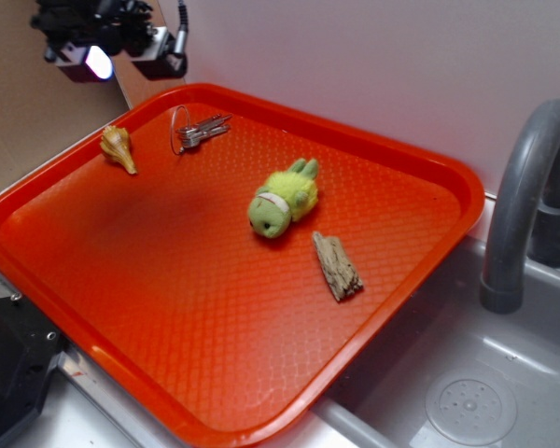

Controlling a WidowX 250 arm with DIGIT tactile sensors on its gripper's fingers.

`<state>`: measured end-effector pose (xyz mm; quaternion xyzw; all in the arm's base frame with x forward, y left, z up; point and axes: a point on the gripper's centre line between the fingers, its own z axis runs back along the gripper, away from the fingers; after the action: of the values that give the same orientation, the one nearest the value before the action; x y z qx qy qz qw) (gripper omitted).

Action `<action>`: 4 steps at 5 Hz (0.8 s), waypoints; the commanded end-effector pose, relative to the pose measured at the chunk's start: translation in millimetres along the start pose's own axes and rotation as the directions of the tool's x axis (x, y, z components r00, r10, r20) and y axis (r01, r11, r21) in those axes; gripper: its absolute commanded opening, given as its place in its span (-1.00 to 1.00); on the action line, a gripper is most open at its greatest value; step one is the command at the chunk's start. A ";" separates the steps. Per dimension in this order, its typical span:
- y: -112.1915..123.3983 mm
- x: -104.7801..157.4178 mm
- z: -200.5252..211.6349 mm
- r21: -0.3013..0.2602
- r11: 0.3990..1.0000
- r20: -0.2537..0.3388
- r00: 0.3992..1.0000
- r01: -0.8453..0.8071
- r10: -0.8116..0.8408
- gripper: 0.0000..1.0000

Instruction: Grab the silver keys.

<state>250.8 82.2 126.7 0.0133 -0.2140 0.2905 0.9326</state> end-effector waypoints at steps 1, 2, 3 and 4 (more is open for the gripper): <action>19.2 24.9 -40.0 0.045 0.997 -0.052 0.997 -0.061 0.063 1.00; 14.2 21.3 -56.1 0.087 0.996 -0.081 0.996 -0.020 0.027 1.00; 16.1 15.6 -60.7 0.129 0.991 -0.091 0.995 -0.020 0.031 -1.00; 18.3 12.6 -67.9 0.155 0.988 -0.104 0.994 -0.021 0.038 -1.00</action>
<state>272.8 107.0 52.4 0.0649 -0.1177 0.3198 0.9379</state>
